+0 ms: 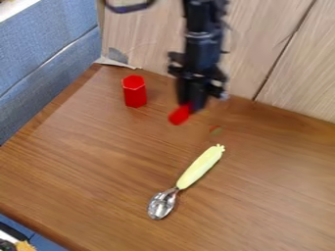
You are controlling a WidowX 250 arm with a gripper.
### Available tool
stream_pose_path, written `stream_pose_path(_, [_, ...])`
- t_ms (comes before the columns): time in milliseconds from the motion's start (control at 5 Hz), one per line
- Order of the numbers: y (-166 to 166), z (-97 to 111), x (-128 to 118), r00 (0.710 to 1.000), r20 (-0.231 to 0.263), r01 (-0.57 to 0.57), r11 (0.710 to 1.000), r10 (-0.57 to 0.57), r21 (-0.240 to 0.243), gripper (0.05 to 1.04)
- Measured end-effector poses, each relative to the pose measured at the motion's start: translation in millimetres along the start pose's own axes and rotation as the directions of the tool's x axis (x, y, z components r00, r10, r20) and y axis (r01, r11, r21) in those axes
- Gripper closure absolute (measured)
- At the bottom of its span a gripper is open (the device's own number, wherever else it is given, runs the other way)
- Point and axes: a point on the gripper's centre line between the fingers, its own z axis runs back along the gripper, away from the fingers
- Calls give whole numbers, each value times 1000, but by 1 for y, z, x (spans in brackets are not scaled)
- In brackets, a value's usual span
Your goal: Move the red object below the red can
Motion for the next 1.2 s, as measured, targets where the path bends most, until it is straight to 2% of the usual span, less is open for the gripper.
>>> stream_pose_path(200, [37,-10,-20,985,-8,-175,985,175,11,816])
stream_pose_path(400, [83,-17,-45,923,1,-384,923,384,25,816])
stream_pose_path(600, [100,-41,-60,861,-46,-506,862,507,19,816])
stream_pose_path(800, [113,-59,-68,810,-72,-581,813,581,26,816])
stream_pose_path(1000, [120,-63,-64,795,-75,-600,798,603,59,816])
stream_pose_path(1200, [121,-63,-61,796,-76,-595,800,600,82,771])
